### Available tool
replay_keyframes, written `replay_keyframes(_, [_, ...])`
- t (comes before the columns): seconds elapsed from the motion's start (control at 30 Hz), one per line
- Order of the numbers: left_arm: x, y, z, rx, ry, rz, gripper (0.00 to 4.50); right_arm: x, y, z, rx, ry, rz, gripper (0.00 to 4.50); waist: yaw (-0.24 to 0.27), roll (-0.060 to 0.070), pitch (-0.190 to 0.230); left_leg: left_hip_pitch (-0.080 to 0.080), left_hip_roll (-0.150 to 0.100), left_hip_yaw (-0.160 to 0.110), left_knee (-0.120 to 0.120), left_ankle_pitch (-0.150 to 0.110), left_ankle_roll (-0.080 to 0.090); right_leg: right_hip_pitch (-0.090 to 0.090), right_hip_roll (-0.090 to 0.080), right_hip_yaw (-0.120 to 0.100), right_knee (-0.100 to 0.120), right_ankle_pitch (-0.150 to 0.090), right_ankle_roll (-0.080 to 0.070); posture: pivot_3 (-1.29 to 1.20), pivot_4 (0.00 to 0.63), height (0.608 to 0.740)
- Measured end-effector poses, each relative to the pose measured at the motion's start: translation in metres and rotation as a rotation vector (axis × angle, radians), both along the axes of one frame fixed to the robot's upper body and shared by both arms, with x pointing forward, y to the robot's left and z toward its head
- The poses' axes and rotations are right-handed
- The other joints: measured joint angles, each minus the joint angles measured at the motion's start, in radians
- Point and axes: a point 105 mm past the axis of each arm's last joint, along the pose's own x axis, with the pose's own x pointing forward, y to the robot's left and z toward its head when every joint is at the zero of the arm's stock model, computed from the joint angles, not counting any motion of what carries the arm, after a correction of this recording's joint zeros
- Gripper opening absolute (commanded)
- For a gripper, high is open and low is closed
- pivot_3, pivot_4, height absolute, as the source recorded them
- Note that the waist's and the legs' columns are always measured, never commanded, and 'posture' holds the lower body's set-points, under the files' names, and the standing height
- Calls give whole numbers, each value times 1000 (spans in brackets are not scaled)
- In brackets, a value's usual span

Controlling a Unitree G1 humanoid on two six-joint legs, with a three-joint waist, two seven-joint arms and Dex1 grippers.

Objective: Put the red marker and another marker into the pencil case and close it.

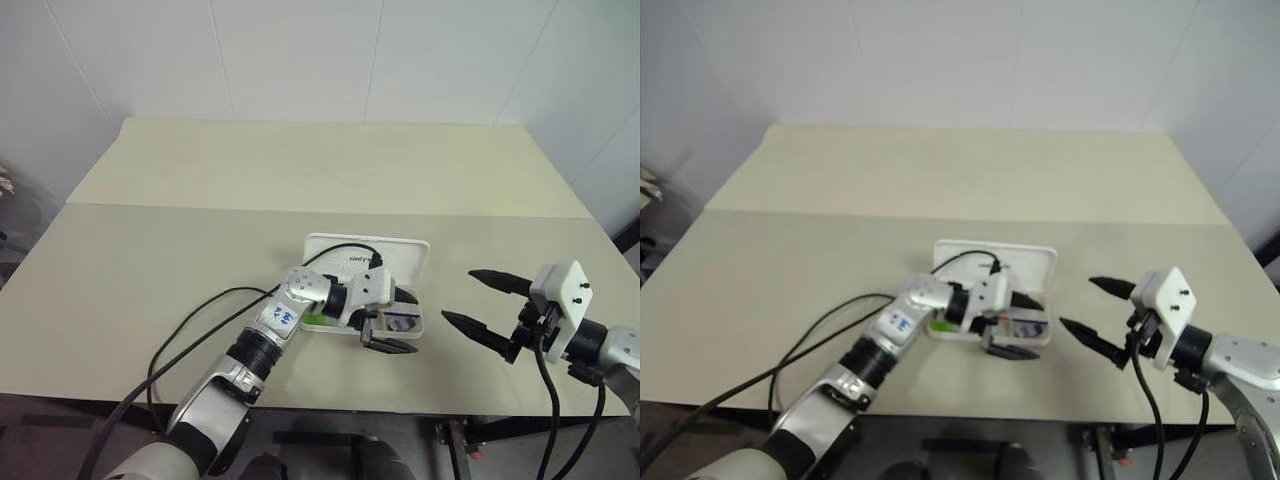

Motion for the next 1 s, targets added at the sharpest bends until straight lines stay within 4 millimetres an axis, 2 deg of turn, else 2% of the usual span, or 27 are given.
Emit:
replay_keyframes(0.1, [-3,15,5,-18,12,22,4463,2,4,0,2,-1,18,4380,-2,0,0,1,0,0,0,0,0,0,0,0,1,0,0,0,150,740])
replay_keyframes(0.17, [-4,35,10,-30,24,48,4463,3,3,-3,7,9,22,4380,-4,0,0,1,1,0,0,0,0,0,0,0,2,0,0,0,150,740])
replay_keyframes(0.2, [-4,46,12,-34,33,70,4277,3,2,-4,10,14,21,4380,-4,0,0,2,1,0,0,0,0,0,0,0,3,0,-1,0,150,740])
replay_keyframes(0.3, [-3,78,20,-64,72,142,3521,6,2,-4,15,16,29,4380,-3,0,0,2,1,0,1,0,0,0,0,0,4,0,-1,0,150,740])
replay_keyframes(0.53, [1,145,52,-168,80,278,1103,17,0,-4,23,20,62,4380,-3,0,0,2,1,0,1,0,0,0,0,-1,4,-1,-1,0,150,740])
replay_keyframes(0.63, [3,164,62,-193,59,329,78,24,-2,-2,20,10,67,4380,-3,0,0,2,1,0,0,0,0,0,-1,-1,3,-1,-1,0,150,740])
replay_keyframes(0.8, [16,192,66,-224,50,453,31,28,1,-3,12,6,89,4380,-2,0,0,2,1,0,0,0,0,0,-1,-2,2,-1,-1,0,150,740])
replay_keyframes(1.0, [48,217,62,-255,41,665,31,31,1,1,8,-4,107,4380,-1,0,0,2,1,0,0,0,0,0,-1,-2,3,-1,-1,0,150,740])
